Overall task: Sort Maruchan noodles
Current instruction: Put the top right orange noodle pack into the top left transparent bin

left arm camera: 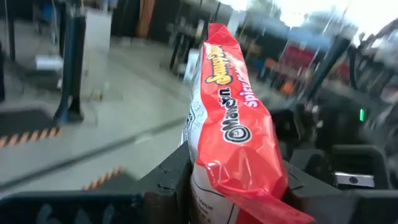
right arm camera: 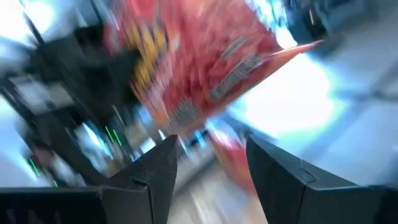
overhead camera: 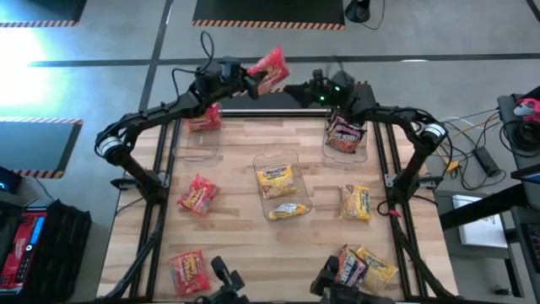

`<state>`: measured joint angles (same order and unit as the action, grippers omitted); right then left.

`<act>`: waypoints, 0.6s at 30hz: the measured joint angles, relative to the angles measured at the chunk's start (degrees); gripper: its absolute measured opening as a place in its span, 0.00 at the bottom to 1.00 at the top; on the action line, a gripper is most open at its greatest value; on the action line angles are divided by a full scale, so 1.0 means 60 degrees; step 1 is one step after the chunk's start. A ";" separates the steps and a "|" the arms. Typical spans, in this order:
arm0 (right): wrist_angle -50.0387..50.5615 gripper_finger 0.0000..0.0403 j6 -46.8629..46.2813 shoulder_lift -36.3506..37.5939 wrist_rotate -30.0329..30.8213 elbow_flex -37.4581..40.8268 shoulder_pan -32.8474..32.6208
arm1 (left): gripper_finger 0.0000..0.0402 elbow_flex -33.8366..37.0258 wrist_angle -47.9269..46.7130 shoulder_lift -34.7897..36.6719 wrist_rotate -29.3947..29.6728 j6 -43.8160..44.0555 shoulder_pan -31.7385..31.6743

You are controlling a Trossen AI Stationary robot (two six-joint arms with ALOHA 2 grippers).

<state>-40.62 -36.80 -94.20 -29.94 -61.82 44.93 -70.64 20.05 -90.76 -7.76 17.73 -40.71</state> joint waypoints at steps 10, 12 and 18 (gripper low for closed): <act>-0.4637 0.44 -0.3168 -0.0123 0.0614 0.0811 -0.0004 | 0.26 0.0014 0.2577 0.0040 0.0213 0.1460 0.0077; -0.4568 0.45 -0.3075 -0.0127 -0.0018 0.0554 -0.0004 | 0.26 -0.0035 0.2680 0.0040 0.0210 0.1758 0.0143; -0.4564 0.51 -0.2692 -0.0127 -0.1165 -0.0443 -0.0009 | 0.26 -0.0063 0.2871 0.0030 0.0254 0.2285 0.0482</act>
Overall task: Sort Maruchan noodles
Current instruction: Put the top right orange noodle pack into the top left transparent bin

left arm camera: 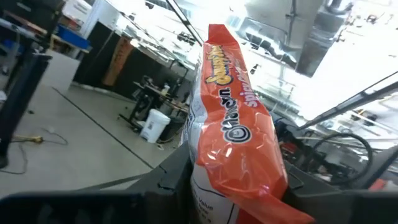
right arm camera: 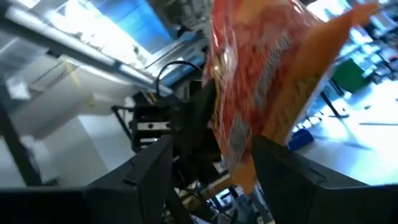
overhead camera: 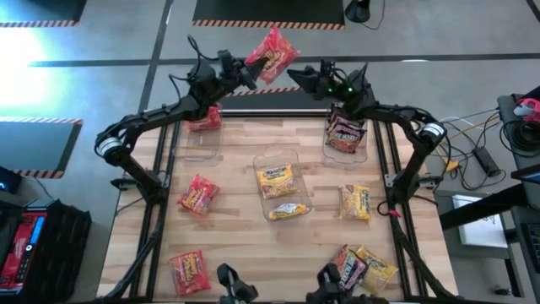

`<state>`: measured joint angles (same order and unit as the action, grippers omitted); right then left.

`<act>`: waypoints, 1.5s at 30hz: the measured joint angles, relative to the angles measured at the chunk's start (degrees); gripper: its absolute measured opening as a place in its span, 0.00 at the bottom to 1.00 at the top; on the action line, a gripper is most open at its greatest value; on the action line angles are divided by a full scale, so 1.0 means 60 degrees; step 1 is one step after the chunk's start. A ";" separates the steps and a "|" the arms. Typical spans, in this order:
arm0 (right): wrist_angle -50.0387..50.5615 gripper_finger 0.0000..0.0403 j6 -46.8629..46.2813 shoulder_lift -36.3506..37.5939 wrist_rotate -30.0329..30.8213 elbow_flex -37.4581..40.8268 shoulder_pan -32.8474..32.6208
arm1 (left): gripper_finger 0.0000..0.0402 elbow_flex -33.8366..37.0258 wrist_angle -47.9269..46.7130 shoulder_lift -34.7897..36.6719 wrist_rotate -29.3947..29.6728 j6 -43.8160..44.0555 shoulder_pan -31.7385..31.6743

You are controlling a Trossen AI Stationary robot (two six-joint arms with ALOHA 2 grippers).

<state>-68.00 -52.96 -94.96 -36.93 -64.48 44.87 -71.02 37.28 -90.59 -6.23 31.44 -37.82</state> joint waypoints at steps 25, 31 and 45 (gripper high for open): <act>0.0863 0.55 0.2300 -0.0007 -0.0339 -0.0814 0.0009 | 0.26 -0.0031 0.0311 0.0084 -0.0141 0.0455 0.0404; 0.0897 0.55 0.2253 -0.0015 -0.0330 -0.1060 0.0005 | 0.26 -0.0031 0.0269 0.0087 -0.0211 0.0441 0.0490; 0.0855 0.48 0.2259 -0.0015 -0.0331 -0.1449 -0.0119 | 0.26 -0.0082 0.0259 -0.0018 -0.0624 0.0354 0.0713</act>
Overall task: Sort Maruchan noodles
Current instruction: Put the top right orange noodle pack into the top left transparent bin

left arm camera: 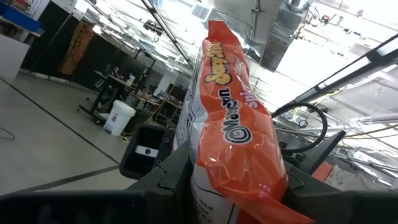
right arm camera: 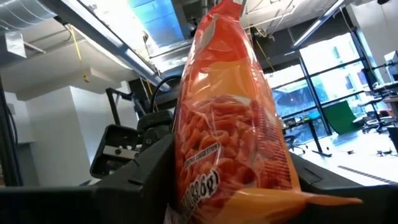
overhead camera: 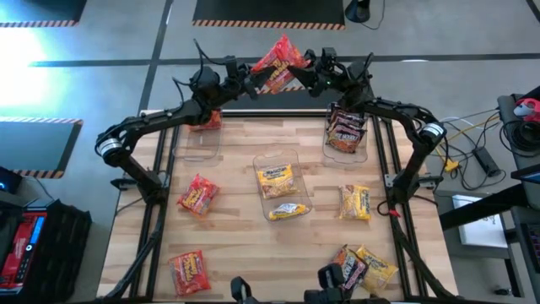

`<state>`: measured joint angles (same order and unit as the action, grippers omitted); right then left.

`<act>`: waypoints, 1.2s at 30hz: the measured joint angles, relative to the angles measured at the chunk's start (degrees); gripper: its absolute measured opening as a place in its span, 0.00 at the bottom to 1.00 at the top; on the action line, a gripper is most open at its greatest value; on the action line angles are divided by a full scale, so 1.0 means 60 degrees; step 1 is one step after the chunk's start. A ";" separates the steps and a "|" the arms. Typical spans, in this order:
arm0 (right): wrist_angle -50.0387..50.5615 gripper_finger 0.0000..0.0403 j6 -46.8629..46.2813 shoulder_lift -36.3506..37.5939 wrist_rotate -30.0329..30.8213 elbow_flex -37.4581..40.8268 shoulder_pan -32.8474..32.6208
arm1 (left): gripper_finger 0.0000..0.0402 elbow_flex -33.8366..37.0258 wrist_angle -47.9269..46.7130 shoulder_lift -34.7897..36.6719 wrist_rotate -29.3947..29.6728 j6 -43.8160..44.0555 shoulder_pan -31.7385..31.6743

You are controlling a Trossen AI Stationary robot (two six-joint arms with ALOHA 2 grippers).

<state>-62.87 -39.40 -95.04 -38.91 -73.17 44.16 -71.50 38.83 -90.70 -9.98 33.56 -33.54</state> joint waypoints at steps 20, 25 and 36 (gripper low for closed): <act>0.0010 0.33 -0.0029 0.0000 -0.0164 -0.0027 0.0139 | 0.37 -0.0004 -0.0065 -0.0018 0.0066 -0.0533 -0.0045; 0.0003 0.33 -0.0158 0.0000 -0.0204 -0.0039 0.0446 | 0.41 -0.0004 -0.0068 0.0033 0.0069 -0.0759 -0.0273; 0.0316 0.32 -0.0145 0.0000 -0.1359 -0.0039 0.1025 | 0.49 -0.0007 -0.0479 0.0055 -0.0820 -0.1863 -0.1061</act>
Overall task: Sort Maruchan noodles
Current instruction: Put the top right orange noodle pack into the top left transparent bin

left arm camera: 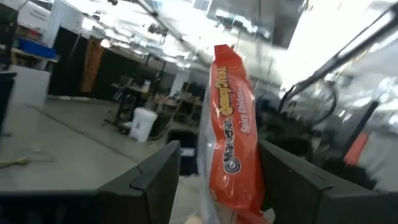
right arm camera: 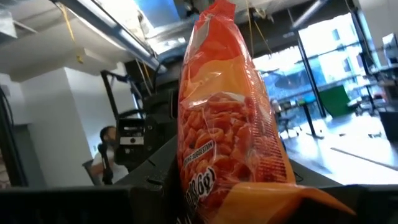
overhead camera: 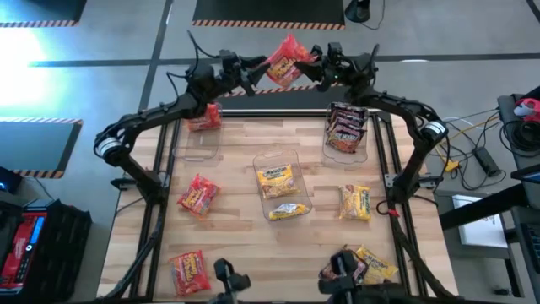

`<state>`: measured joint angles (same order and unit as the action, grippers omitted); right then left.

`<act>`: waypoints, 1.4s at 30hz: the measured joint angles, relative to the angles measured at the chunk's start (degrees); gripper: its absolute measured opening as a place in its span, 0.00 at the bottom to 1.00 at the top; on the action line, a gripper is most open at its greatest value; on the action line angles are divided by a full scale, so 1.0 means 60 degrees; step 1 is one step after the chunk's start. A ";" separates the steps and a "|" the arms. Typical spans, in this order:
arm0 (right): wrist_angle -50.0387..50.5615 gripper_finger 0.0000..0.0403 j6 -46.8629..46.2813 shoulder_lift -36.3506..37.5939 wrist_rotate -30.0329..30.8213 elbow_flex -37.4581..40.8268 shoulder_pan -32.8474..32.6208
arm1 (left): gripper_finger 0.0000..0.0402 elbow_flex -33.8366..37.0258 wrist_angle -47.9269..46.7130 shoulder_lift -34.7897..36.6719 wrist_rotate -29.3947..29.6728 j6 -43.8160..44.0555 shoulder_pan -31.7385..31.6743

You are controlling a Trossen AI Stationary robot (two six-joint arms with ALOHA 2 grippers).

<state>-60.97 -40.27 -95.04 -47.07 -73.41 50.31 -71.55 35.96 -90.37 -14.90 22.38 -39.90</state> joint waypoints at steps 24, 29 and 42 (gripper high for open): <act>0.3737 0.32 0.1177 0.0004 -0.0982 -0.0626 0.0787 | 0.50 -0.0004 -0.5070 0.0004 0.2118 -0.3415 -0.0356; 0.4665 0.32 0.1239 0.0004 -0.1008 -0.1472 0.0878 | 0.50 -0.0004 -0.5725 0.0004 0.3050 -0.3295 -0.0310; 0.8768 0.32 0.3151 -0.0473 -0.0635 -0.4038 0.0997 | 0.50 0.0000 -0.6907 0.0000 0.4660 -0.3469 -0.0080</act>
<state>-8.36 -21.37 -97.88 -50.88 -97.63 56.29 -71.55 -5.49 -90.37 13.06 1.57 -40.38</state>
